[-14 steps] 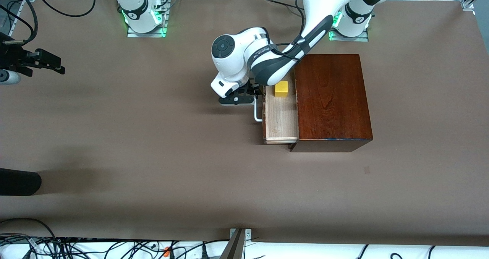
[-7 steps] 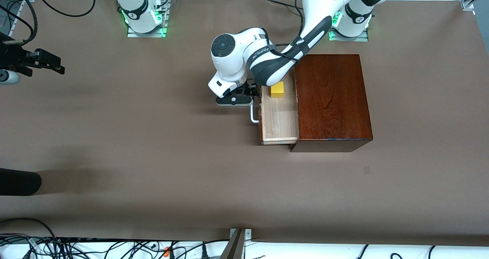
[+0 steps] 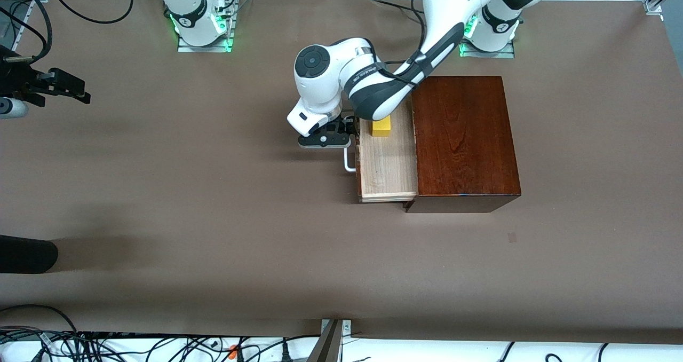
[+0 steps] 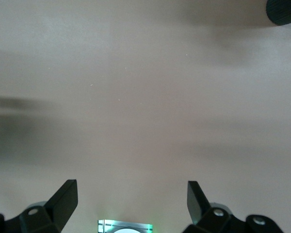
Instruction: Open drawer, take yellow block, close drawer
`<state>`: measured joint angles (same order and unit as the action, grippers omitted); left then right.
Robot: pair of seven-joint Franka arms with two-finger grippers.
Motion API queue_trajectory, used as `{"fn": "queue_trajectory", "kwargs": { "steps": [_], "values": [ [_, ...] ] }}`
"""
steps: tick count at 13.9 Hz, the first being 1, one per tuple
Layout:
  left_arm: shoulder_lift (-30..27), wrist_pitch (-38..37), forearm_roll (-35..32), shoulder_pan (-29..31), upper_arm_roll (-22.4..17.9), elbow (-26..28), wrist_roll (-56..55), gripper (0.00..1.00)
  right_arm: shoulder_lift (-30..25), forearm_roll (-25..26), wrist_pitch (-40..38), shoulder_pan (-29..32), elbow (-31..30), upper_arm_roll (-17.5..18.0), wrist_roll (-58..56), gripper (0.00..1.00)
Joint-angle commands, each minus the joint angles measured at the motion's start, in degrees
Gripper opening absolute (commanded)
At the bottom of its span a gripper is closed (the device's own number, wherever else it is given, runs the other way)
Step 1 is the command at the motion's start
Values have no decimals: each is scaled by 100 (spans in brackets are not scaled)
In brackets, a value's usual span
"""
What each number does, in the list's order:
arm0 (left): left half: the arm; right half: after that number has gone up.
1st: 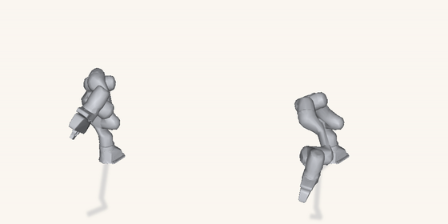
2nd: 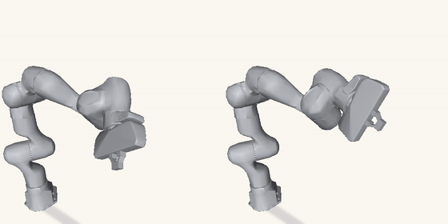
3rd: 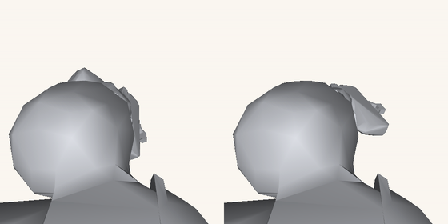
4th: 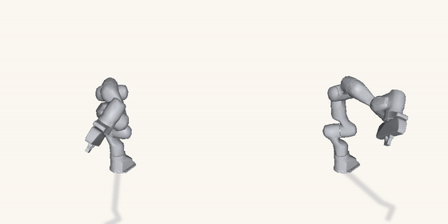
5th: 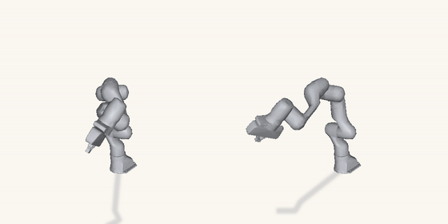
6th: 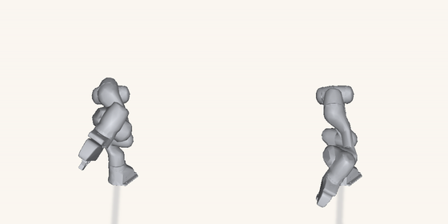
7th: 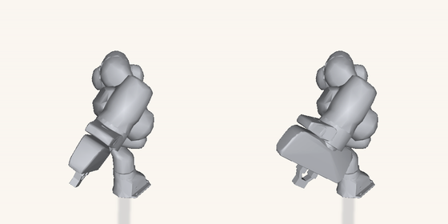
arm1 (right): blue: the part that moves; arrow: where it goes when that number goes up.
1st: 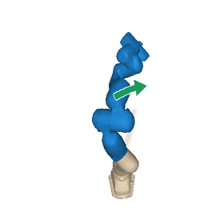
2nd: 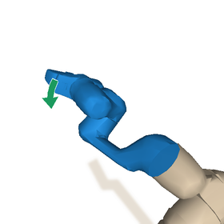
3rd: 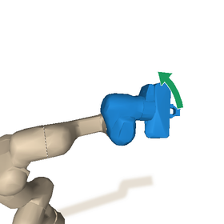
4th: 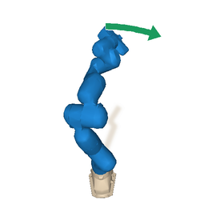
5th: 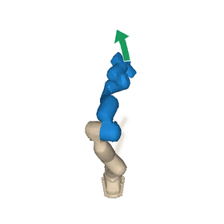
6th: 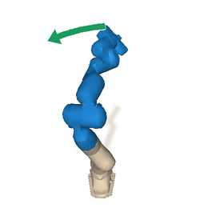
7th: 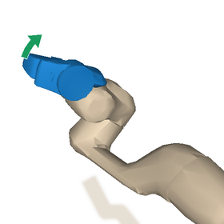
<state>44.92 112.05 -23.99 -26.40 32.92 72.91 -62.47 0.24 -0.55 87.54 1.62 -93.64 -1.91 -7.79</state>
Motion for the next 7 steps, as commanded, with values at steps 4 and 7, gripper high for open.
{"fn": "queue_trajectory", "kwargs": {
  "steps": [4,7],
  "values": [
    [-695,-780,210,1161,1092,-32,322,100,55,38,-106,49,127,24,5,100],
    [-923,-1368,219,2494,2118,126,568,100,195,47,-219,31,118,51,-13,100]
  ]
}}
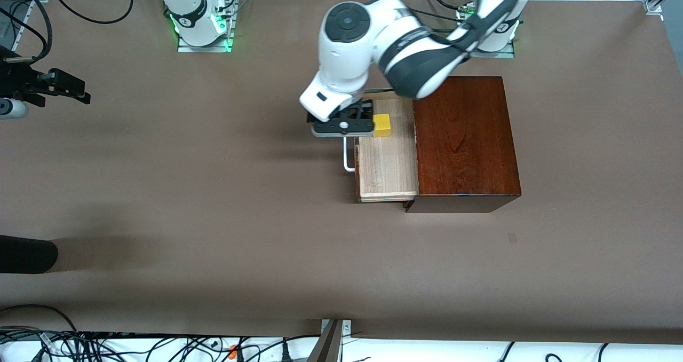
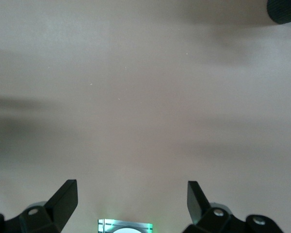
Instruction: Open drawer, take yellow block, close drawer
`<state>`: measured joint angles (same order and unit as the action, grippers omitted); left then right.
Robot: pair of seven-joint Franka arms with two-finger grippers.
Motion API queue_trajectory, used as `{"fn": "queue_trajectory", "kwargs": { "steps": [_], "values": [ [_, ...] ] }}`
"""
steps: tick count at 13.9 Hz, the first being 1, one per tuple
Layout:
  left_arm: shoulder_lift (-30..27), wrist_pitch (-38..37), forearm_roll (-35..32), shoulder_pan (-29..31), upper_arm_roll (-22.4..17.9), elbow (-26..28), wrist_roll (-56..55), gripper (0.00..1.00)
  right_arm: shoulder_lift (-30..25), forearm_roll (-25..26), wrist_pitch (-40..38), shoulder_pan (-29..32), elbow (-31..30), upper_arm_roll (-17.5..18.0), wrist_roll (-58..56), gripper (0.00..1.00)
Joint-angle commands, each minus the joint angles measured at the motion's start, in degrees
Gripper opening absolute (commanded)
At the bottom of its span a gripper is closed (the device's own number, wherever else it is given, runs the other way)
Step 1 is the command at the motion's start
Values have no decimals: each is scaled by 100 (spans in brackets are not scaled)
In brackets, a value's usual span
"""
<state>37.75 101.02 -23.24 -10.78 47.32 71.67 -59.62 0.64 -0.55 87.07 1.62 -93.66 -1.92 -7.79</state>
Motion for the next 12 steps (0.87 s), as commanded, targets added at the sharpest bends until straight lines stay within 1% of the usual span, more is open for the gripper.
{"fn": "queue_trajectory", "kwargs": {
  "steps": [1,3,5,6,8,9,11,12],
  "values": [
    [-293,-345,144,1450,1056,425,328,100,165,38,-199,31,120,52,-21,100],
    [-557,-442,144,2531,1725,820,460,100,165,29,-278,-4,120,78,-4,100],
    [-829,-512,136,3341,2105,1163,557,100,165,-15,-313,-30,120,78,-13,100],
    [-917,-513,136,3659,2202,1252,644,100,165,54,-313,-117,120,104,-12,100],
    [-936,-600,127,4055,2273,1271,802,100,208,-6,-305,-372,120,131,214,100],
    [-936,-609,127,4231,2299,1271,925,100,270,-50,-296,-512,129,139,625,100],
    [-997,-653,136,4635,2352,1262,1389,100,480,-94,-200,-986,129,148,1679,100],
    [-1119,-697,153,4803,2335,1262,1731,100,629,-94,-86,-1223,138,174,2076,100]
  ]
}}
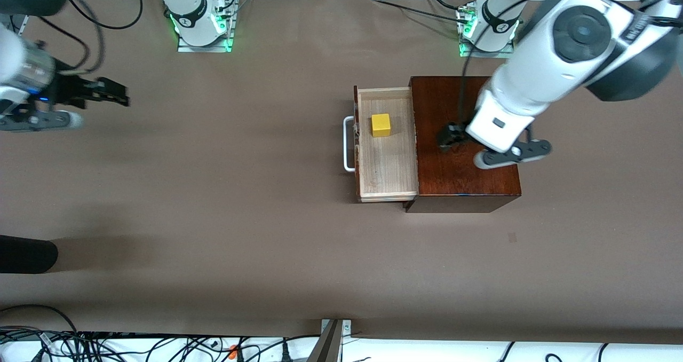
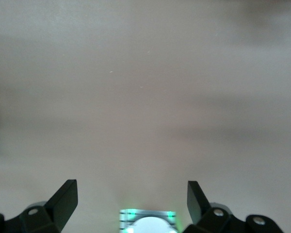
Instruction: Open drawer, take yellow block, close drawer
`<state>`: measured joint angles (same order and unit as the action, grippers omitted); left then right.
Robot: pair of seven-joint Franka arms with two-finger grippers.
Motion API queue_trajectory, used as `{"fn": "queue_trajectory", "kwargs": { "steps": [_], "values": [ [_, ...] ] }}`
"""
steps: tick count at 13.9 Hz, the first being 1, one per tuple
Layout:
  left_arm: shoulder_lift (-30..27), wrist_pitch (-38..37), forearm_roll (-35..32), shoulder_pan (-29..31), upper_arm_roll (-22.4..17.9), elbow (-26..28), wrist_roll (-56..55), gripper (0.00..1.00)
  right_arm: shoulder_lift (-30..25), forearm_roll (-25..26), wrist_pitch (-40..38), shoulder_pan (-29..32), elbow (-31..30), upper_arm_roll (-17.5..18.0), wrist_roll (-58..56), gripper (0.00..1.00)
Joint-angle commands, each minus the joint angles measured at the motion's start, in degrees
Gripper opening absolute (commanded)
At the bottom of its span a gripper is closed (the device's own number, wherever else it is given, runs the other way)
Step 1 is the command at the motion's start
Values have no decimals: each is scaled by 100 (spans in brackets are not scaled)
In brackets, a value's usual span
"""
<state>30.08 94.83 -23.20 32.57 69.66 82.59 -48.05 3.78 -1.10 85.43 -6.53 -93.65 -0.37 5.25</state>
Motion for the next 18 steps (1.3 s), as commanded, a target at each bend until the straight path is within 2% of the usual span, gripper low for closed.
{"fn": "queue_trajectory", "kwargs": {
  "steps": [1,2,4,8,11,14,15,18],
  "values": [
    [-458,-139,262,513,39,170,821,100,412,-31,297,-672,145,20,1194,100],
    [-624,-201,429,549,-162,170,1102,100,483,-39,456,-874,163,20,1616,100],
    [-1142,-201,1111,435,-985,169,1970,100,685,-205,676,-1314,180,20,2486,100],
    [-2110,-350,2274,-512,-3164,354,3730,100,1150,-566,1212,-1956,513,20,4357,100],
    [-2497,-474,2460,-1679,-4851,521,4531,100,1738,-865,1554,-2431,1154,20,5965,100],
    [-2656,-640,2496,-3330,-6767,521,4867,100,2336,-901,2099,-2879,1778,28,7757,100],
    [-2656,-658,2496,-3684,-7138,486,4867,100,2477,-901,2283,-3037,1893,28,8364,100],
    [-2656,-720,2487,-3722,-7151,433,4867,100,2733,-927,2619,-3433,2035,28,9956,100]
  ]
}}
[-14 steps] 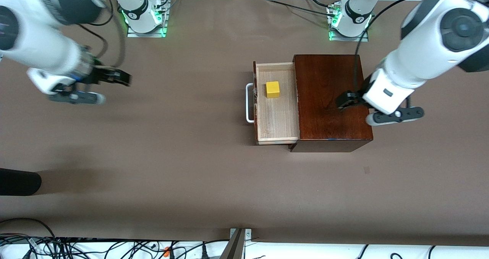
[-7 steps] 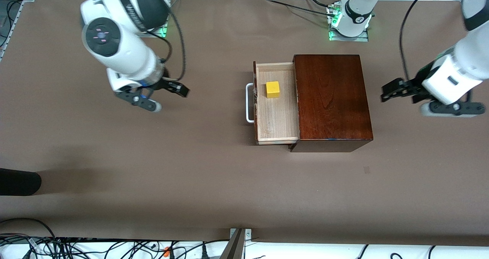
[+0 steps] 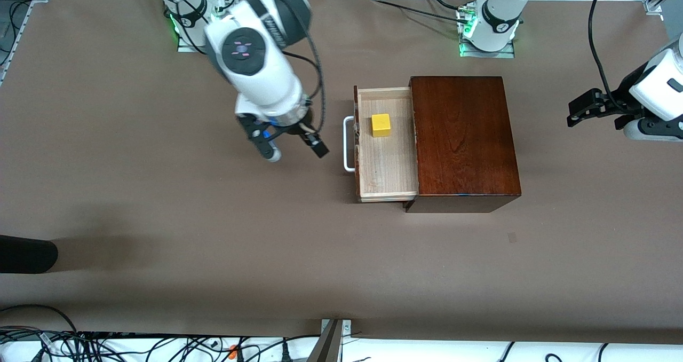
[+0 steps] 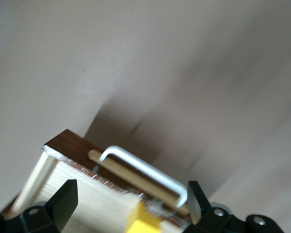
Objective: Open drawer, take yellow block, close drawer
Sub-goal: 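Move the right gripper over the yellow cube in the drawer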
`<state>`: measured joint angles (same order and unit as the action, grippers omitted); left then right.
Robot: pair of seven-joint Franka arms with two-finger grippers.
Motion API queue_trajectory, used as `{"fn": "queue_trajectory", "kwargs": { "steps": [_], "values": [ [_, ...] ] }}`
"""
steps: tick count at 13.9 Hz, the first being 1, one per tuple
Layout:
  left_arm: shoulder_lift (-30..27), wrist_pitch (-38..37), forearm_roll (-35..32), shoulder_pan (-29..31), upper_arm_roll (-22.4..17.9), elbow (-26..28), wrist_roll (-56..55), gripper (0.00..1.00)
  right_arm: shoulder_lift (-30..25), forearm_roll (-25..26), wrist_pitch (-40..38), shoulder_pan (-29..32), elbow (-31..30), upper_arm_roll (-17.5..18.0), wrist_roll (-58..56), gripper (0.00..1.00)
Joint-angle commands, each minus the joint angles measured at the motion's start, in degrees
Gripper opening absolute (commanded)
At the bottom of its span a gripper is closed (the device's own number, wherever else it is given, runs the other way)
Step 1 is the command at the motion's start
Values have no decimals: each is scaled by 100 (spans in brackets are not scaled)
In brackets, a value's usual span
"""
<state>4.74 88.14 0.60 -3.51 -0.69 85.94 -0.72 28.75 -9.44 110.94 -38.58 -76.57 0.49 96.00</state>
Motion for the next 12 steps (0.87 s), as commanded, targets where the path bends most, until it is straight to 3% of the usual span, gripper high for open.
{"fn": "queue_trajectory", "kwargs": {
  "steps": [1,7,12],
  "values": [
    [-131,-52,115,-115,-116,90,125,100,280,-93,121,-342,362,-58,1338,100],
    [-114,19,28,-185,-107,151,404,100,684,47,261,-1046,634,-102,2730,100],
    [-114,-16,36,-159,-116,142,547,100,1247,679,666,-1512,661,-128,3355,100]
  ]
}}
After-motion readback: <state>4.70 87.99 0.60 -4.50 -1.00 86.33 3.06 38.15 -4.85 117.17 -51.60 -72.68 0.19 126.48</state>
